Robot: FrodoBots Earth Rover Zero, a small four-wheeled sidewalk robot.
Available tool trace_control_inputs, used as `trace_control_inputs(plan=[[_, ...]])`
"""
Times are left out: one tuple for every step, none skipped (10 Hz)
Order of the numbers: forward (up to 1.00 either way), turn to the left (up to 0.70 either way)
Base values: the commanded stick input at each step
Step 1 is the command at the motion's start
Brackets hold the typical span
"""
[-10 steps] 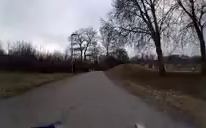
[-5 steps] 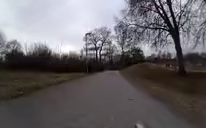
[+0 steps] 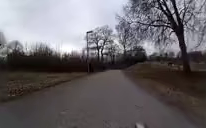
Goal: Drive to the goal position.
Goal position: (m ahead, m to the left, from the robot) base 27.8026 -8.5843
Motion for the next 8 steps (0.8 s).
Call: trace_control_inputs(plan=[[0.85,-0.02],[0.85,-0.18],[0.85,-0.34],[0.85,-0.34],[0.85,-0.2],[0.85,0.0],[0.85,0.0],[0.85,0.0]])
